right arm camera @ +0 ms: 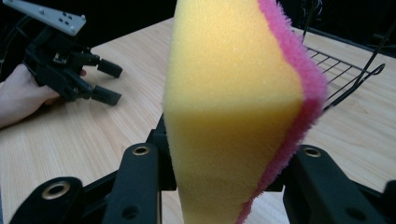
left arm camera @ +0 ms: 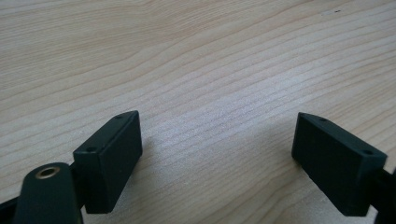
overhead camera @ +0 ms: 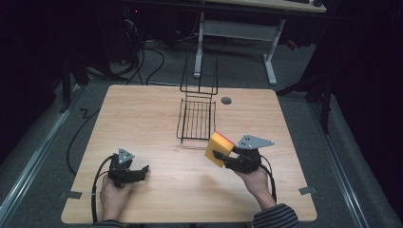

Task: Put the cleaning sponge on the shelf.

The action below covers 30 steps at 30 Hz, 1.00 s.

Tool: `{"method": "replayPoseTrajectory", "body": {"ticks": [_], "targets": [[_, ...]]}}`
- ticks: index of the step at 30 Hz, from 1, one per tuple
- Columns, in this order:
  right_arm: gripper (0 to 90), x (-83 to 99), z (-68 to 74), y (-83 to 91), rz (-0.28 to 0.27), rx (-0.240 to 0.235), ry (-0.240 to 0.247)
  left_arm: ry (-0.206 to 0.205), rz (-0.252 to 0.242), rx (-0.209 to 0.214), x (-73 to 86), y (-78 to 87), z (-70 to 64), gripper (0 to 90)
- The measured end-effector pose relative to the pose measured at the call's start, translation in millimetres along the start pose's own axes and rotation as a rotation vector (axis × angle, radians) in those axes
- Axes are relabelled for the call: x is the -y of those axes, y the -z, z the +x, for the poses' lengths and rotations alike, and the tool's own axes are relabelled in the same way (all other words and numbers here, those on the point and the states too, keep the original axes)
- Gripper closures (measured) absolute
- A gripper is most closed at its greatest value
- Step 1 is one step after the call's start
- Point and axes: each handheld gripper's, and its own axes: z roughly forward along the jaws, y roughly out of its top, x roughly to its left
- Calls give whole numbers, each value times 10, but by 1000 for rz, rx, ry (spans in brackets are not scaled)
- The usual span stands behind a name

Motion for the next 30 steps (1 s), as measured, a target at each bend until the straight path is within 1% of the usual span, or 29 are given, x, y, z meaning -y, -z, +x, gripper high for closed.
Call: {"method": "replayPoseTrajectory", "body": {"ticks": [11,12,13,14,15,16,18,19,22,24,29,30], "targets": [[606,-231,-44,-46,-9,4,6,0,0,0,0,0,0,167],[607,-256,-47,-53,-7,2,1,0,0,0,0,0,0,167],[607,-256,-47,-53,-7,2,1,0,0,0,0,0,0,167],[606,-306,-52,-70,-9,1,6,0,0,0,0,0,0,167],[606,-306,-52,-70,-9,1,6,0,0,0,0,0,0,167],[606,-359,-53,-83,-9,2,13,0,0,0,0,0,0,167],[606,-386,-53,-91,-9,3,17,0,0,0,0,0,0,167],[606,-438,-53,-110,-12,3,23,0,0,0,0,0,0,167],[606,-486,-55,-131,-14,2,27,-1,0,0,0,0,1,167],[606,-544,-63,-176,-10,-2,27,0,0,0,0,0,0,167],[606,-605,-74,-259,-4,6,39,0,0,0,0,0,1,167],[607,-633,-83,-306,5,17,44,0,0,0,0,0,0,167]]}}
